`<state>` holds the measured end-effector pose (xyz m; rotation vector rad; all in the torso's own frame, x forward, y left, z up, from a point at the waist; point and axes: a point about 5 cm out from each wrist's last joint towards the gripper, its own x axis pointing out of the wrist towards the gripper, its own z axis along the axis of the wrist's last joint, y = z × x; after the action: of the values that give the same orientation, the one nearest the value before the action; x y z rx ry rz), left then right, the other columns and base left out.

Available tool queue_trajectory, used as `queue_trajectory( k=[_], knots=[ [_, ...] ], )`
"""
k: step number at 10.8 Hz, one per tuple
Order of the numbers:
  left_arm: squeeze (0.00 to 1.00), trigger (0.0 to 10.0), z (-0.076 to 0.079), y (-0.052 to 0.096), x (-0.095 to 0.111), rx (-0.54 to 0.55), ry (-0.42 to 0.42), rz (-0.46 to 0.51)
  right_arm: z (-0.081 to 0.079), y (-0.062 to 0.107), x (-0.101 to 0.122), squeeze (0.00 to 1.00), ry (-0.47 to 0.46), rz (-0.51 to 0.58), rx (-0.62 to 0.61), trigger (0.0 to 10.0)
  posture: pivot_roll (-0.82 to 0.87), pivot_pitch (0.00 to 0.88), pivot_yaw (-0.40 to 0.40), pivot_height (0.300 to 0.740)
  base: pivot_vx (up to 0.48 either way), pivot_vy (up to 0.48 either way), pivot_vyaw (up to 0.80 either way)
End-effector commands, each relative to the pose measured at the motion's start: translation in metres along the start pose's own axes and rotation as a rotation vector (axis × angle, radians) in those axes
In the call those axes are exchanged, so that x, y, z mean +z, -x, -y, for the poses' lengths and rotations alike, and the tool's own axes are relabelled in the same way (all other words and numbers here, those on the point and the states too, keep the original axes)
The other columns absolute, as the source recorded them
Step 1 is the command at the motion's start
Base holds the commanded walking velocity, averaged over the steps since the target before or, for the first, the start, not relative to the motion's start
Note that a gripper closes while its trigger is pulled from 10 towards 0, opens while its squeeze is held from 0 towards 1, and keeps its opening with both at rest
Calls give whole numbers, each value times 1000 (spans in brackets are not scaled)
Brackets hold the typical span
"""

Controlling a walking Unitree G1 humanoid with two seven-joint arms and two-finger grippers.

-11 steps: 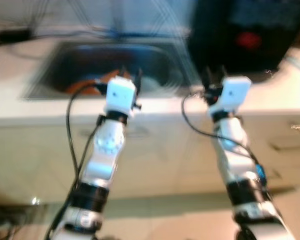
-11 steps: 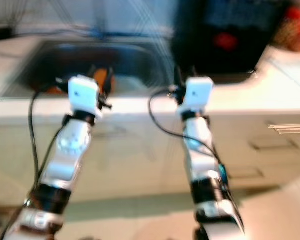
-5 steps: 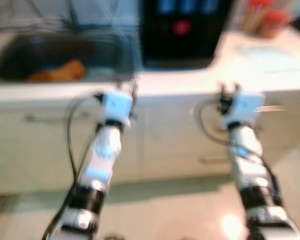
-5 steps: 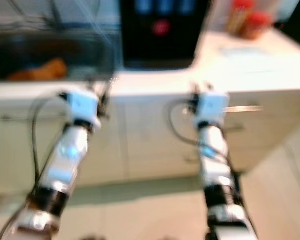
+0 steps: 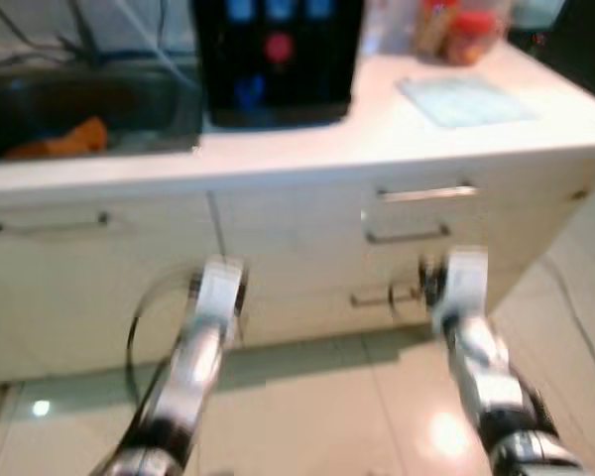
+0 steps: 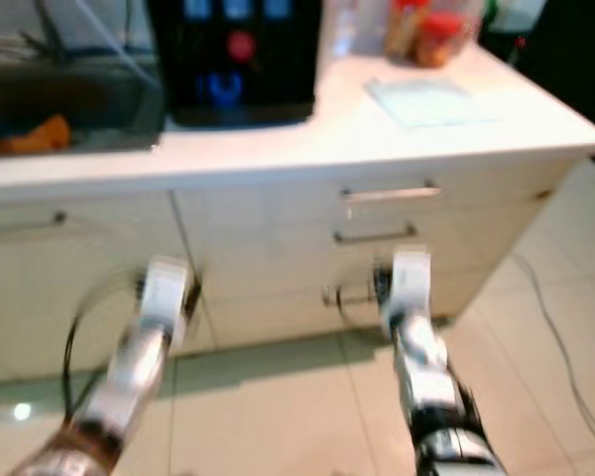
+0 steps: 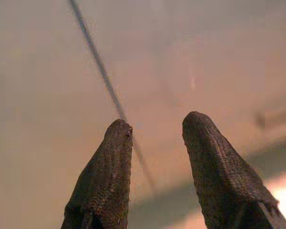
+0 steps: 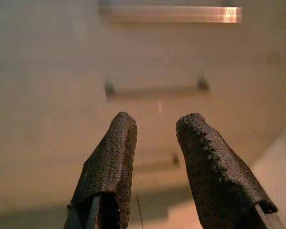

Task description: Kitchen organization

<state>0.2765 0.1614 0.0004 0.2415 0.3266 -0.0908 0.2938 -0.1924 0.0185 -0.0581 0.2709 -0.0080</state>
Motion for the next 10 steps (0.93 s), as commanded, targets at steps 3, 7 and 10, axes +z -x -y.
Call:
queue_trajectory(
  k=[3, 7, 10],
  knots=[
    [0, 10000, -3, 47, -85, 12, 16, -362, -6, 33, -69, 0, 41, -327, 74, 10000, 8, 16, -1, 740, 0, 0, 0],
    [0, 10000, 7, 83, -128, 2, 179, -595, -10, 77, -123, 0, 29, -614, 80, 10000, 13, 6, -2, 740, 0, 0, -164],
    [0, 10000, 8, 73, -119, -20, 168, -566, -5, 78, -125, 0, -9, -629, 21, 10000, -5, 0, 10, 740, 0, 0, -773]
  ],
)
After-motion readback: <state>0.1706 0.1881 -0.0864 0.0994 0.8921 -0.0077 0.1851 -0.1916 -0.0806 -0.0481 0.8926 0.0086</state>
